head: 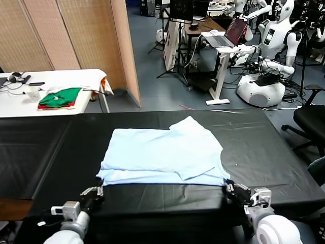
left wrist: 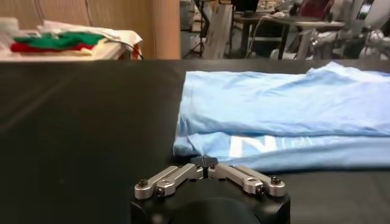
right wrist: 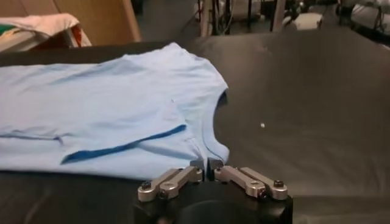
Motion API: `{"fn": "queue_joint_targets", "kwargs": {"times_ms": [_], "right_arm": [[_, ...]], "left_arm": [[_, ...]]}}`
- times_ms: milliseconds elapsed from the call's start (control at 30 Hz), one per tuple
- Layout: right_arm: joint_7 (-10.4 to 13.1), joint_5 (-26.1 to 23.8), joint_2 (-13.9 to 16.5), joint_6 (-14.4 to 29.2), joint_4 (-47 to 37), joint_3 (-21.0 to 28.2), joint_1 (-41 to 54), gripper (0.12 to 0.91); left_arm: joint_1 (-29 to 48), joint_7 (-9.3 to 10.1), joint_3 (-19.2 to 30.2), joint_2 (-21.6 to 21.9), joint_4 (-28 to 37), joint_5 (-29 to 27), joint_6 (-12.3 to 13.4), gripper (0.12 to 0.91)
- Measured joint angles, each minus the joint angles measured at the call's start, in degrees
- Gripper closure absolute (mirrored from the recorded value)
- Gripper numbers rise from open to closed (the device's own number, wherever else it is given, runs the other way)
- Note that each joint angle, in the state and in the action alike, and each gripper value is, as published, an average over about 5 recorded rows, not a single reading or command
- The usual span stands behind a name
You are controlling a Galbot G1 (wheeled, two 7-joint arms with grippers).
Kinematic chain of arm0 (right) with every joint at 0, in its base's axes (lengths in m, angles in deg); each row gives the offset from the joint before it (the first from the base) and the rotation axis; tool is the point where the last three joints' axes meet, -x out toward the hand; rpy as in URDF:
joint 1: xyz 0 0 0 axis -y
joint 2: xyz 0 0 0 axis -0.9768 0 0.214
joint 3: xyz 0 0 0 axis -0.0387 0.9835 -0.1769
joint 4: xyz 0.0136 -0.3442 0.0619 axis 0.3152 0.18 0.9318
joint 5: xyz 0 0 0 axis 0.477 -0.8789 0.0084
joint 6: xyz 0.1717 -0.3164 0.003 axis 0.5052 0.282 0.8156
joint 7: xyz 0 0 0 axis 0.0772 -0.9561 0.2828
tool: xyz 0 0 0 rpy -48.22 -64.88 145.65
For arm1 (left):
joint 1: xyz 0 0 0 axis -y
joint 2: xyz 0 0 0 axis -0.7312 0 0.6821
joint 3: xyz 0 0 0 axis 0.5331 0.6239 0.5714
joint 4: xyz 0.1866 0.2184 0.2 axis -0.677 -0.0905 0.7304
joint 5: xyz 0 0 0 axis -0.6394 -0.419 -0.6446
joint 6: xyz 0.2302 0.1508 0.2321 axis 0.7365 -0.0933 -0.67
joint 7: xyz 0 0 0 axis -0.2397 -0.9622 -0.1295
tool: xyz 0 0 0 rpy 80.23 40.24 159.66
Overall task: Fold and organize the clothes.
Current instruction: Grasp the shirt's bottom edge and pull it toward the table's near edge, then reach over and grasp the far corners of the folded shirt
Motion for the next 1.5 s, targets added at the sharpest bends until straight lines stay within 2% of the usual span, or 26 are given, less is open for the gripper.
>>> {"fn": "queue_joint_targets", "kwargs": {"times_ms": [133, 233, 300, 400, 533, 667, 767, 867, 1000, 1133, 1200, 1267, 1400, 1500], "right_arm": [[-0.09, -0.2, 0.16, -0.02, 0.5, 0.48, -0.71, 0.843], [-0.19, -0.35, 0.25, -0.02, 1.07, 0.79, -0.91, 0.814], [-0.14, -0.37, 0.34, -0.02, 1.62, 0.75, -1.09, 0.741], [0.13, -0.05, 0.62, -0.02, 2.93, 0.35, -1.55, 0.563], [0.38, 1.01, 0.84, -0.02, 5.48, -0.55, -1.92, 0.336], [0.47, 2.87, 1.01, -0.02, 7.5, -1.91, -0.96, 0.154], [0.54, 3.83, 1.45, -0.02, 7.87, -2.62, 0.76, 0.123], [0.77, 3.05, 1.6, -0.03, 6.75, -2.05, 4.03, 0.119], [0.94, 0.05, 1.02, -0.02, 2.02, 1.49, 11.46, 0.118], [1.05, -2.34, -0.24, -0.02, -5.06, 7.5, 20.92, 0.118], [1.11, -3.1, -0.98, -0.02, -8.85, 10.67, 25.82, 0.118], [1.15, -3.56, -1.74, -0.02, -12.7, 13.54, 30.4, 0.118], [1.03, -3.89, -3.37, -0.02, -20.25, 18.27, 38.07, 0.118], [0.61, -4.0, -4.56, -0.02, -25.43, 20.91, 42.49, 0.118]], "left_arm": [[-3.4, -0.04, -0.86, -0.13, -2.03, -1.01, 0.02, 0.885], [-5.87, -0.01, -1.34, -0.48, -3.42, -1.14, 0.04, 0.885], [-7.34, 0.17, -1.55, -0.8, -4.25, -1.17, 0.1, 0.885], [-9.33, 1.16, -1.7, -1.5, -5.46, -1.24, 0.17, 0.852], [-11.25, 2.68, -2.03, -2.6, -7.01, -1.64, -0.16, 0.656], [-12.09, 3.84, -2.72, -3.12, -8.52, -1.45, -1.39, 0.391], [-11.9, 4.25, -3.28, -3.19, -9.33, -1.02, -2.33, 0.223], [-11.17, 4.4, -4.15, -3.03, -10.17, 0.67, -3.3, 0.139], [-9.39, 5.02, -5.91, -2.08, -11.43, 4.64, -3.85, 0.124], [-5.8, 5.95, -6.52, -0.06, -10.69, 9.37, -1.82, 0.123], [-2.93, 6.35, -6.05, 1.37, -9.29, 11.51, -1.73, 0.123], [0.5, 7.0, -5.29, 3.0, -7.48, 14.42, -3.12, 0.123], [8.4, 8.75, -3.58, 6.29, -3.38, 21.8, -7.85, 0.123], [14.3, 9.71, -2.2, 8.74, -0.1, 26.14, -10.41, 0.123]]}}
